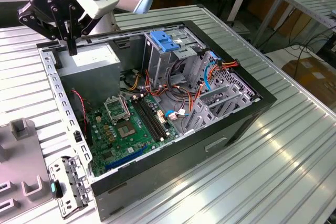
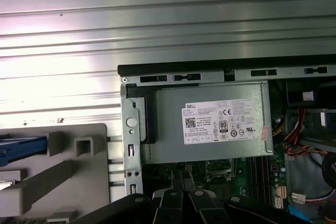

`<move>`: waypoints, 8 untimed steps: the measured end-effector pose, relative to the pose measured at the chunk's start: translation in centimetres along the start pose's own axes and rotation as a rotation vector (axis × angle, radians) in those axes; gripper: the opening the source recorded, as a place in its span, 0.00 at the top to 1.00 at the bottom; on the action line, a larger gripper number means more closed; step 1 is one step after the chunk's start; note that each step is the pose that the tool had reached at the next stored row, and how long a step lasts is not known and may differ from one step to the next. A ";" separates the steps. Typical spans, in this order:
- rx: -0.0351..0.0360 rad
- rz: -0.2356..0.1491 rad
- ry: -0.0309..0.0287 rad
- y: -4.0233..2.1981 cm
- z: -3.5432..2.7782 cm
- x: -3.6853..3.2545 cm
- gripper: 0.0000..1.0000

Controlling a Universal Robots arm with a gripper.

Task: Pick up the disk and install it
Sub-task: 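Reach for the disk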

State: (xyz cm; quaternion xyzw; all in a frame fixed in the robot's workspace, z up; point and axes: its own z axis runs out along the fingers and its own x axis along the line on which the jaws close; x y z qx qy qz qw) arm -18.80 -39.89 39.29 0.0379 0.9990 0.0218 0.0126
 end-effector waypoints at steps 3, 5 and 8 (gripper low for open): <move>0.0000 0.000 0.0001 -0.02 0.00 0.21 0.89; 0.0000 0.000 0.0001 -0.03 0.00 0.37 0.89; 0.0000 0.000 0.0002 -0.05 0.00 0.66 0.89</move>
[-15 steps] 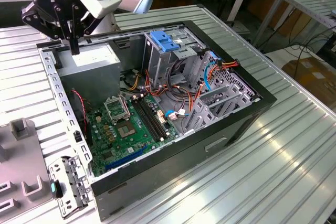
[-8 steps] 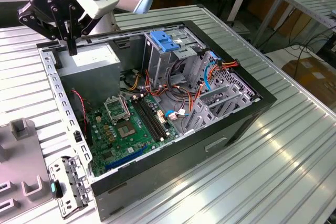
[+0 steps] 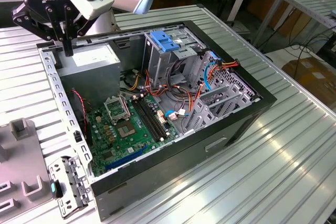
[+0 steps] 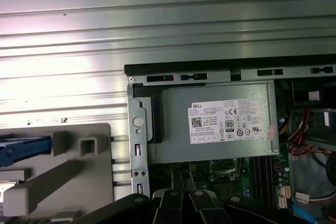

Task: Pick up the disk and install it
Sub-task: 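Reach for the disk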

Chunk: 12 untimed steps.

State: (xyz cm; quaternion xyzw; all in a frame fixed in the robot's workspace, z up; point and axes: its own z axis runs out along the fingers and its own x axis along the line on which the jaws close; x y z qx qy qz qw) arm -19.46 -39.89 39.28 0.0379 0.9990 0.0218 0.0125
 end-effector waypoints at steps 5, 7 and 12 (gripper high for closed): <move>0.0000 0.000 0.0001 -0.03 0.00 0.41 0.89; 0.0000 0.000 0.0001 -0.04 -0.01 0.55 0.89; 0.0000 0.000 0.0003 -0.06 -0.01 0.83 0.89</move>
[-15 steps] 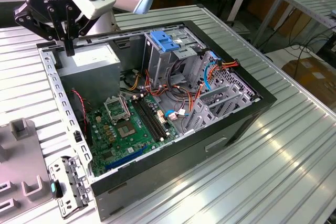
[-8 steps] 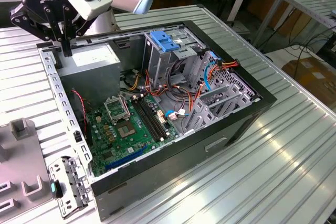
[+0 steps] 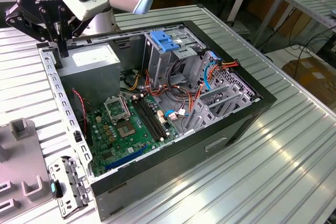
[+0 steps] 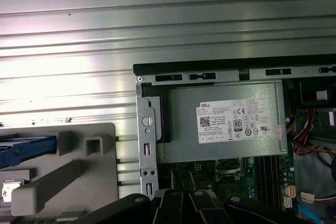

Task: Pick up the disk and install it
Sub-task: 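Reach for the disk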

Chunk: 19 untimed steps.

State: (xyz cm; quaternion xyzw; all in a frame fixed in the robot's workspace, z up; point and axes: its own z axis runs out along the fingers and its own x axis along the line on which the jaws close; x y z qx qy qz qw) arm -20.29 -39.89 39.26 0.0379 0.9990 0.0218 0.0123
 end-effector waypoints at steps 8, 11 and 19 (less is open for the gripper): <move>0.0000 0.000 0.0006 -0.04 0.01 0.50 0.89; 0.0001 0.000 0.0010 -0.06 0.00 0.69 0.89; 0.0001 0.000 0.0019 -0.08 0.02 1.01 0.89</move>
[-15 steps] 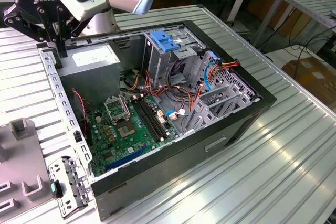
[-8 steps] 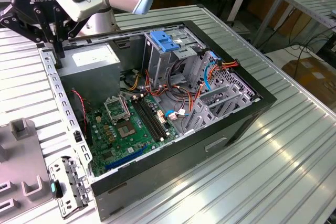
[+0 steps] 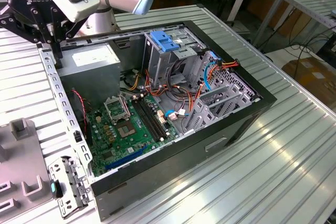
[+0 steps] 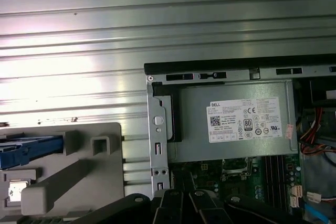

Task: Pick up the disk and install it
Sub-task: 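Reach for the disk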

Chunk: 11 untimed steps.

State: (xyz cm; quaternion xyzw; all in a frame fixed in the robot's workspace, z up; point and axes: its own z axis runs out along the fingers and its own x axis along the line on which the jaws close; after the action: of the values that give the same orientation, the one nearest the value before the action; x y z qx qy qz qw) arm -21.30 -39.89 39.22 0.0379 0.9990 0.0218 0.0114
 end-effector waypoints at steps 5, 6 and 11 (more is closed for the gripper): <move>0.0001 0.000 0.0007 -0.02 0.01 0.21 0.89; 0.0000 0.000 0.0008 -0.02 0.01 0.26 0.89; 0.0001 0.000 0.0017 -0.05 0.02 0.63 0.89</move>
State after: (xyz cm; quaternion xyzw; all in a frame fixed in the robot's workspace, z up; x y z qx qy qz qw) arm -21.93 -39.89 39.18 0.0379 0.9990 0.0217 0.0105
